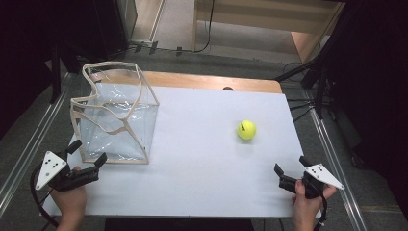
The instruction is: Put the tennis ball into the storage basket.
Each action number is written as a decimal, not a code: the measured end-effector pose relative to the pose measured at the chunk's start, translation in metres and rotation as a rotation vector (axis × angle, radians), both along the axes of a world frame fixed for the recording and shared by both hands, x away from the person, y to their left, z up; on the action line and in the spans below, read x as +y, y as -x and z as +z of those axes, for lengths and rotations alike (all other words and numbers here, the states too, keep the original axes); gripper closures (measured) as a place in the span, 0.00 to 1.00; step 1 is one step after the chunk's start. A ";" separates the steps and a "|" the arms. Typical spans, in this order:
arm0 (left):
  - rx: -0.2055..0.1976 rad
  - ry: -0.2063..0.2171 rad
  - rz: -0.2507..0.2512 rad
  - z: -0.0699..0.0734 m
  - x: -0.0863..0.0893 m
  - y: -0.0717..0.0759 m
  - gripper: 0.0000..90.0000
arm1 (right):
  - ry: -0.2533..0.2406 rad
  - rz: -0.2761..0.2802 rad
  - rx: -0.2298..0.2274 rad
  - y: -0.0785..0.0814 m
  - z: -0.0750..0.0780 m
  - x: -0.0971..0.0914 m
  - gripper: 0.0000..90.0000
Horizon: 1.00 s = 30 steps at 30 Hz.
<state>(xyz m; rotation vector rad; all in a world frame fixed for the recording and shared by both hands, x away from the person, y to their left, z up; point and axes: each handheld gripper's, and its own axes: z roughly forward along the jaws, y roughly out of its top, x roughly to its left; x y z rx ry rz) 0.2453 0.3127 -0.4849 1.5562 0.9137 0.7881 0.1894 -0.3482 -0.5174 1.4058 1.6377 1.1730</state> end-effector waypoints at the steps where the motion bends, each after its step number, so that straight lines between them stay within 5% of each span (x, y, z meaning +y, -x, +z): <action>1: 0.001 -0.003 0.001 0.000 0.000 0.000 0.06 | 0.000 0.000 0.000 0.000 0.000 0.000 0.00; 4: -0.001 -0.009 -0.001 0.000 -0.001 0.000 0.06 | -0.009 -0.012 -0.014 0.000 0.002 -0.003 0.00; 6: -0.001 -0.007 -0.002 0.000 -0.001 0.000 0.06 | -0.063 0.020 0.014 -0.002 0.004 -0.006 0.00; 21: 0.000 -0.013 -0.006 0.000 -0.002 0.001 0.06 | 0.063 0.080 0.068 -0.018 0.041 0.014 0.00; 30: -0.001 -0.014 -0.007 0.000 -0.002 0.001 0.06 | 0.067 0.140 0.100 -0.036 0.053 0.021 0.00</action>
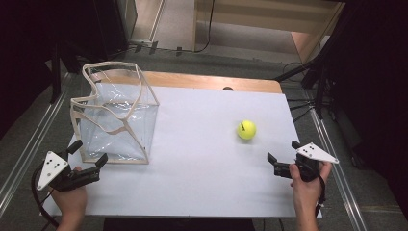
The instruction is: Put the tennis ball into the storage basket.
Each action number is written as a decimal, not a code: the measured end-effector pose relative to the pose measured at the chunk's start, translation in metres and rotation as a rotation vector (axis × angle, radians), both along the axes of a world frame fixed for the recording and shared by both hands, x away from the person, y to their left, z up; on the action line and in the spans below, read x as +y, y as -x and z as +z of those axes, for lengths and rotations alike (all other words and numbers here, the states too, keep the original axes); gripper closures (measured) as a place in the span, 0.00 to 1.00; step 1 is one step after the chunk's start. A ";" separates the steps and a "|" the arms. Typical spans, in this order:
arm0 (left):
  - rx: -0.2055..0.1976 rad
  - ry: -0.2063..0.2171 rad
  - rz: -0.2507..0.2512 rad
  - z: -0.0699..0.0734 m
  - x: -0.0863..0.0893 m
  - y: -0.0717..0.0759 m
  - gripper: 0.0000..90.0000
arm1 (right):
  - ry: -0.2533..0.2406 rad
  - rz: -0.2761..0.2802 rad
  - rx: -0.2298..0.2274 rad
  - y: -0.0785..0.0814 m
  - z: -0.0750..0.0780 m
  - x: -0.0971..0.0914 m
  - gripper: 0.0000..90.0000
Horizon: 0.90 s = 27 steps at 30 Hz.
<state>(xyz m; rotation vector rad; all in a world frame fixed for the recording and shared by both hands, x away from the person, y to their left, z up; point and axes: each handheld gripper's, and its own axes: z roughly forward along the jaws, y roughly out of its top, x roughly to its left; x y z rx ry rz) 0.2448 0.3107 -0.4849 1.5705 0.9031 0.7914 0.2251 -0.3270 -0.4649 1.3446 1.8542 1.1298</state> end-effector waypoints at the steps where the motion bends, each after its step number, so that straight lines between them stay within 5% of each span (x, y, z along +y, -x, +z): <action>1: 0.001 0.001 0.001 0.000 0.000 0.000 0.06 | 0.000 0.000 0.000 0.000 0.000 0.000 0.00; 27: 0.000 0.002 -0.002 0.000 0.000 0.000 0.06 | 0.075 0.093 0.148 -0.046 0.017 0.017 0.00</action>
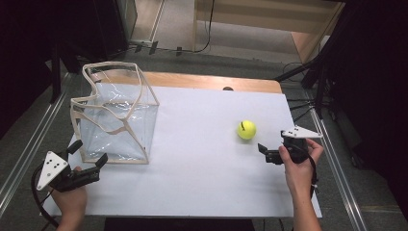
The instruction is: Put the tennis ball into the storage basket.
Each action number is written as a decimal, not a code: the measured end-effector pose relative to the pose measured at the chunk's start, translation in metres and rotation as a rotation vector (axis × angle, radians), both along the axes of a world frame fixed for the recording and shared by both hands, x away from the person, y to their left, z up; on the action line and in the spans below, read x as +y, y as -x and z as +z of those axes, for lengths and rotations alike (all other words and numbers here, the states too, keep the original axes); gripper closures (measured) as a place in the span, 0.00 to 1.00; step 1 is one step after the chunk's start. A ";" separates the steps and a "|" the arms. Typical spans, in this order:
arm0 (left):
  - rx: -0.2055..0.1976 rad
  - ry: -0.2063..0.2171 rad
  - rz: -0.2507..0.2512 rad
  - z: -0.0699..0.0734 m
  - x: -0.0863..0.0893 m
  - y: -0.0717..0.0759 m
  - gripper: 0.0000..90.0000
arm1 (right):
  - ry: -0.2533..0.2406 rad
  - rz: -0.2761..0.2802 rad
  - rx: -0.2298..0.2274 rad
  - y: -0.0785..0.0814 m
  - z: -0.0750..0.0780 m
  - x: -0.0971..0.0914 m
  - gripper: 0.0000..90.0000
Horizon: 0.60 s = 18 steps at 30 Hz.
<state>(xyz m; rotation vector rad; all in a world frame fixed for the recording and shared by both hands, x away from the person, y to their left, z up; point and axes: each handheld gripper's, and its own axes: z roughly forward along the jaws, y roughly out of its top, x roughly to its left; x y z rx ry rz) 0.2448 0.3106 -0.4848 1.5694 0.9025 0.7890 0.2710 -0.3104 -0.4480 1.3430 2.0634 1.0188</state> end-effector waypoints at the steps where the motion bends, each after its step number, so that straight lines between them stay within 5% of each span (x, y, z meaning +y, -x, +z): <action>1: 0.000 0.001 0.001 0.000 0.000 0.000 0.06 | 0.002 0.005 0.005 -0.002 0.001 0.001 0.00; 18: 0.001 0.000 0.001 0.000 0.000 0.000 0.06 | 0.029 0.056 0.076 -0.034 0.004 0.018 0.00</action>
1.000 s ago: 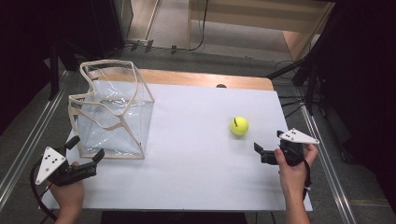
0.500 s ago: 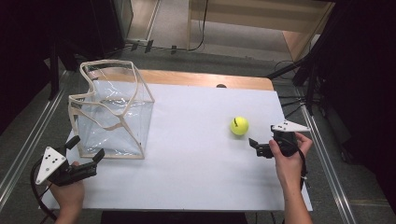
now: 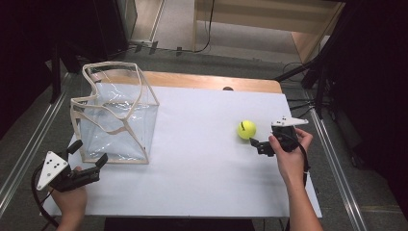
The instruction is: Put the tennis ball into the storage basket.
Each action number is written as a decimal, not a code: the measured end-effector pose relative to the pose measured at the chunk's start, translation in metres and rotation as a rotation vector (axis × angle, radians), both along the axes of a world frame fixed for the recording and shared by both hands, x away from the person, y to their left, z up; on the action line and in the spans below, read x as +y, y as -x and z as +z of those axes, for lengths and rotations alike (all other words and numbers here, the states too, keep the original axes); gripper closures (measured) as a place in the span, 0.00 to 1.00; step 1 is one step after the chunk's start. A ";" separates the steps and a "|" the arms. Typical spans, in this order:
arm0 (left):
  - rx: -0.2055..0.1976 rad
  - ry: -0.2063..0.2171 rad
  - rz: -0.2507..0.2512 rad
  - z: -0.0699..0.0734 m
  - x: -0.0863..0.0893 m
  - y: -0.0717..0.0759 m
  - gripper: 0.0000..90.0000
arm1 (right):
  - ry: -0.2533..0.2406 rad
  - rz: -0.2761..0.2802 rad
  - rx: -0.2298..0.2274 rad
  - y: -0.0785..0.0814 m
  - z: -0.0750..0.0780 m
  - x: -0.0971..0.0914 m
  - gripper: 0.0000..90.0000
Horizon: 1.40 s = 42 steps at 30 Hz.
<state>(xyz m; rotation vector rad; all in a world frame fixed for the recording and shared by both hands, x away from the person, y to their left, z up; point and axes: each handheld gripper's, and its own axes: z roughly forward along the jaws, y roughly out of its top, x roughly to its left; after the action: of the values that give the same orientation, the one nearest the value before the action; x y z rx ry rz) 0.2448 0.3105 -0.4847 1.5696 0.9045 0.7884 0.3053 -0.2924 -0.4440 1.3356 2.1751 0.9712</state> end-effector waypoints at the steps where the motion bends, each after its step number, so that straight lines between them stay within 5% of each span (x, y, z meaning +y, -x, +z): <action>1: 0.000 -0.001 -0.001 0.000 0.000 0.000 0.06 | 0.000 0.005 0.006 -0.003 0.000 0.001 0.00; 42: -0.002 0.012 0.001 0.000 0.001 0.000 0.06 | 0.096 0.037 0.290 -0.080 -0.018 0.028 0.00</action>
<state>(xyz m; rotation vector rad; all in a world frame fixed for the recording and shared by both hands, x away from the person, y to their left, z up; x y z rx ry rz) 0.2448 0.3116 -0.4845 1.5578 0.9071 0.7833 0.3848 -0.2646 -0.4617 1.4705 2.4326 0.7113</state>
